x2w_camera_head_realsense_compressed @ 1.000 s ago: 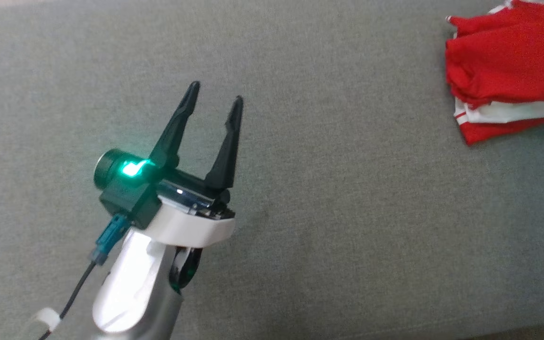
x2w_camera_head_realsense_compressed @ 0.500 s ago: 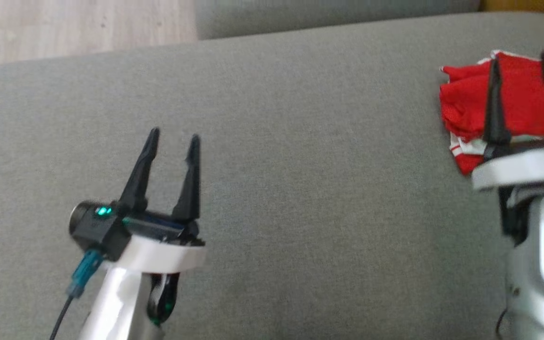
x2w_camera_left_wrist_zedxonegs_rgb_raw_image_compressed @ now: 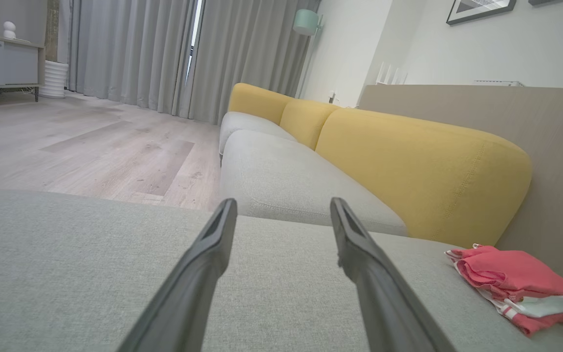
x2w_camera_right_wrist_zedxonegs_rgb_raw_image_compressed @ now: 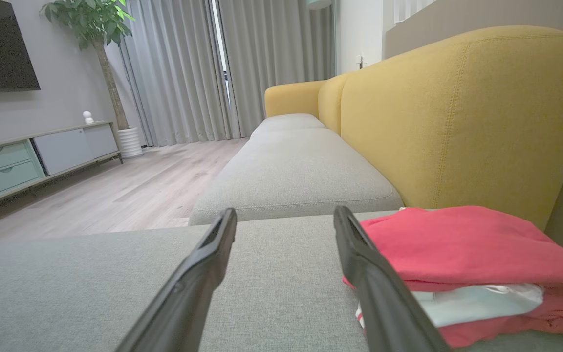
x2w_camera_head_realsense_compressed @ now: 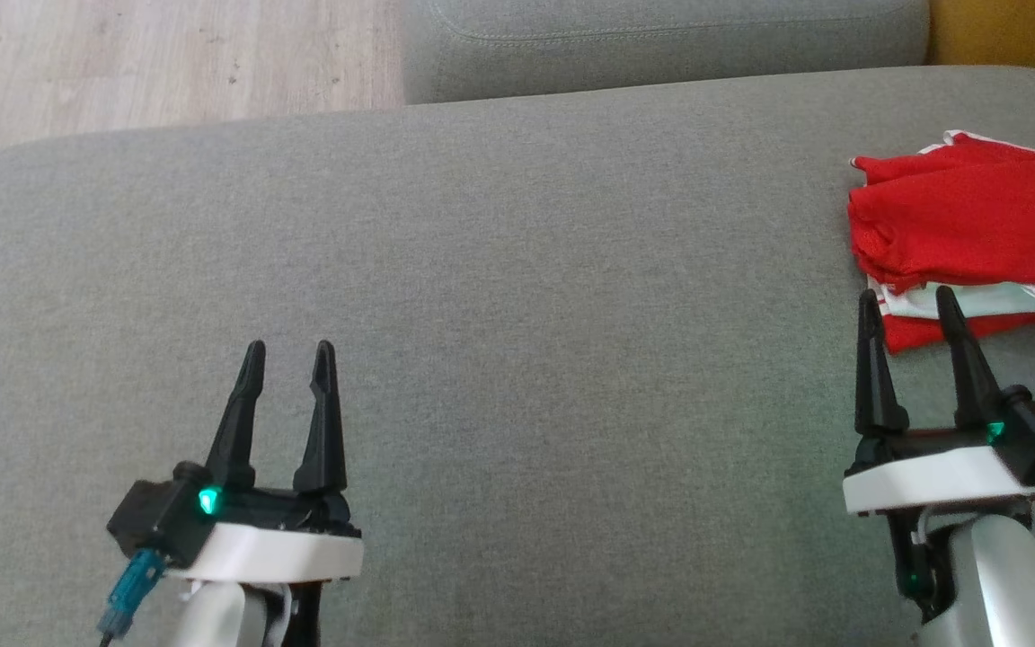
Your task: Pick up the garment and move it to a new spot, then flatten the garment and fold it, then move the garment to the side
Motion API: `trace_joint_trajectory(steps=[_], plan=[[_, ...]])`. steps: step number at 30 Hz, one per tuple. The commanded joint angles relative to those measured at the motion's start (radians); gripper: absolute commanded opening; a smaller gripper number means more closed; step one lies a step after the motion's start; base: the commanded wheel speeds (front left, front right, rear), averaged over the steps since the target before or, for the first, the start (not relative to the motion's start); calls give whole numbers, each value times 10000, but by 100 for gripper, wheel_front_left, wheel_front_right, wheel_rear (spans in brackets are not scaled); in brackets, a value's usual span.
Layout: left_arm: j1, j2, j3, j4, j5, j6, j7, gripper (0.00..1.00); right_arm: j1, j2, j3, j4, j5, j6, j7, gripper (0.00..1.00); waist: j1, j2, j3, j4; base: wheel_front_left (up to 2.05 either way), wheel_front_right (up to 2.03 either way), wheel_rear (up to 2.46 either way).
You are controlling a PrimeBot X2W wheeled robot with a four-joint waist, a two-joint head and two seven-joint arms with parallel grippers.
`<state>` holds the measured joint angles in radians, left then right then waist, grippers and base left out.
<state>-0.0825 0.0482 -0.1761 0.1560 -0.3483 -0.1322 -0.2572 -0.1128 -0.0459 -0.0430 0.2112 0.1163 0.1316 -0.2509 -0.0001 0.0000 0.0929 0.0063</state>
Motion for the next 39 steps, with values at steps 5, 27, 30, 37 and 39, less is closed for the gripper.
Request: trace_joint_trajectory(steps=[5, 27, 30, 37, 39], plan=[[-220, 21, 337, -257, 55, 17, -46, 100, -6, -45, 295, -605, 143, -9, -107, 100, 1, 0, -20, 78, 0, 0, 0], [-257, 20, 642, -224, 137, 509, -46, 100, -5, -44, 199, -655, 653, -9, -108, 100, 1, 0, 39, 118, 0, 0, 0], [47, 0, 268, 13, 136, 500, 4, 0, 244, 2, -26, -353, 604, 0, 0, 0, 1, 0, 41, 107, 0, 0, 0], [185, 13, 245, 466, -305, 487, 104, 0, 347, 3, 9, 117, 1086, 0, 118, 0, 1, 0, 11, 101, 0, 0, 0], [177, 23, 279, 476, -521, 479, 157, 0, 342, -6, 4, 122, 1325, 0, 172, 0, 1, 0, -4, 98, 0, 0, 0]])
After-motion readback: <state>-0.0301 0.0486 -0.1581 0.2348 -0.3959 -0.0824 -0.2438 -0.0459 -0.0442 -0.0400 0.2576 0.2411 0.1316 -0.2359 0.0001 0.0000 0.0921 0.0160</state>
